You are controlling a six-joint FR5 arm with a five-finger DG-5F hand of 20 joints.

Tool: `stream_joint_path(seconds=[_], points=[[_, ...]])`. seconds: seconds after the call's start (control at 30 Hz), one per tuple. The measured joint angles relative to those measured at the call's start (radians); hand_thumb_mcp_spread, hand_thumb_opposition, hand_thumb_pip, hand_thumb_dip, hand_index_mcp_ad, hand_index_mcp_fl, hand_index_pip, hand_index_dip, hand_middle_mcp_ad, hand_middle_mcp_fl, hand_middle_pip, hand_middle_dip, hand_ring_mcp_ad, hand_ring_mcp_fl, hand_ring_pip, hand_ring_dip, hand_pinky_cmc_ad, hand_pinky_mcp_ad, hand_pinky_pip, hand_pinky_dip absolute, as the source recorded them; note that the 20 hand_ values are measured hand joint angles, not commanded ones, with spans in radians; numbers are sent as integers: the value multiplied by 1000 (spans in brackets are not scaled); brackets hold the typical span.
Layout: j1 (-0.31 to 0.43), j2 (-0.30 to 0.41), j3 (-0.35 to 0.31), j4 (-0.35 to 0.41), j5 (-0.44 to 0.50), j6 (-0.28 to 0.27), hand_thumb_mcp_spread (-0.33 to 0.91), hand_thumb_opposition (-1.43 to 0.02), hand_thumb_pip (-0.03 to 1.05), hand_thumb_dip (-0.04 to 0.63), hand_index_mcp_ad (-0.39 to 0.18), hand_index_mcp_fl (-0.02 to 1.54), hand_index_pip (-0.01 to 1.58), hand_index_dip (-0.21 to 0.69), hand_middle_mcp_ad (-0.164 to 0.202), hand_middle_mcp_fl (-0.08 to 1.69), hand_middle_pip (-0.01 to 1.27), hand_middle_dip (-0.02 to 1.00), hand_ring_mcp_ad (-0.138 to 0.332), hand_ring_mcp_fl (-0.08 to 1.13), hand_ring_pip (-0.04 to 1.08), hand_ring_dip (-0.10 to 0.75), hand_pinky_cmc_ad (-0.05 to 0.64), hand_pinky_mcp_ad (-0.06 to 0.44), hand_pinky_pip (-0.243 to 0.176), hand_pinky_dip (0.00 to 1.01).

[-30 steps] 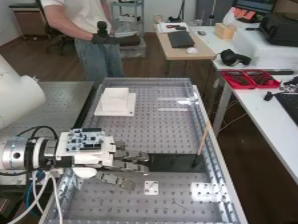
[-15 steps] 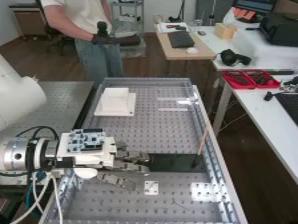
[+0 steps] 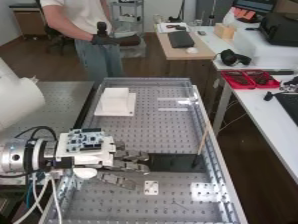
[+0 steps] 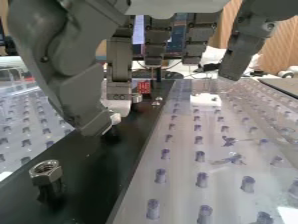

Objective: Grab the larger nut and place it in the white container

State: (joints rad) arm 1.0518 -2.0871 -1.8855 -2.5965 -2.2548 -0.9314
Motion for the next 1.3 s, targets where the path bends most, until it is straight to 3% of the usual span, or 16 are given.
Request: stream_joint_path(seconds=[1.13, 1.3], points=[[0, -7, -2, 16, 0, 20, 332, -853, 775, 236, -173, 12, 1557, 70, -10, -9, 124, 215, 113, 14, 87, 124, 347, 293, -80, 475], [-2, -9, -2, 21, -1, 21, 333, -853, 775, 236, -169, 70, 1557, 59, -10, -9, 124, 215, 113, 16, 87, 124, 347, 290, -80, 475]])
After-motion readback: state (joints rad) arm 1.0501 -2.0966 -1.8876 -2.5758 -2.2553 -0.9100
